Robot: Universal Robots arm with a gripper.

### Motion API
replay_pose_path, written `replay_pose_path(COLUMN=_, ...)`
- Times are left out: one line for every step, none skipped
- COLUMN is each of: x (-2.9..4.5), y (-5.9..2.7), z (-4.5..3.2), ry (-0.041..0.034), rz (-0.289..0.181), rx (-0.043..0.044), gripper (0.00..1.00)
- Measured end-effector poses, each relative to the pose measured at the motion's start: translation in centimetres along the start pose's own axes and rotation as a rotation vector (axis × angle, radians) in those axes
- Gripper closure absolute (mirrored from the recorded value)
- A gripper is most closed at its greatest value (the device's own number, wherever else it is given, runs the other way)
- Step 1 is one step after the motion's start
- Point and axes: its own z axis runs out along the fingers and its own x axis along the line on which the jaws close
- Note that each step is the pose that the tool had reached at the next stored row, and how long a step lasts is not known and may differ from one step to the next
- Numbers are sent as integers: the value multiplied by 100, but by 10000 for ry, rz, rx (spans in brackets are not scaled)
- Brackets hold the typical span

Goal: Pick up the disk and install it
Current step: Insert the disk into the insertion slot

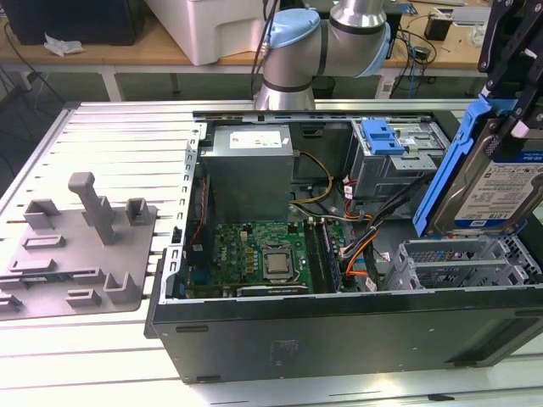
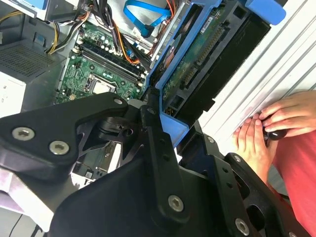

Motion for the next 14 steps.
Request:
replay_pose_path(x=0, y=0, z=4, ry=0, rz=-8, rx=0, gripper=63)
replay_pose_path(x=0, y=0, z=8, ry=0, rz=-24, rx=0, gripper=63)
replay_pose_path(x=0, y=-1, z=13, ry=1, rz=-50, rx=0, gripper=63)
replay_pose_path(x=0, y=0, z=16, ry=2, rz=-69, rx=0, gripper=63)
replay_pose_path(x=0, y=-1, z=22, ry=3, rz=-101, rx=0, gripper=63)
replay_pose_path(x=0, y=-1, z=25, ry=4, rz=-119, rx=-1, gripper=63)
replay_pose_path(x=0, y=-1, z=29, ry=4, rz=-142, rx=-1, gripper=63)
replay_pose_path(x=0, y=-1, z=34, ry=6, rz=-171, rx=-1, gripper=63)
replay_pose_path(x=0, y=-1, z=37, ry=7, rz=-189, rx=-1, gripper=63)
replay_pose_path(x=0, y=-1, z=39, ry=7, rz=-200, rx=-1, gripper=63)
replay_pose_path(x=0, y=-2, z=41, ry=8, rz=-205, rx=-2, gripper=63)
replay_pose_path(x=0, y=-2, z=43, ry=8, rz=-207, rx=-1, gripper=63)
replay_pose_path(x=0, y=-2, z=45, ry=8, rz=-208, rx=-1, gripper=63)
replay_pose_path(x=0, y=-2, z=48, ry=8, rz=-209, rx=-1, gripper=63)
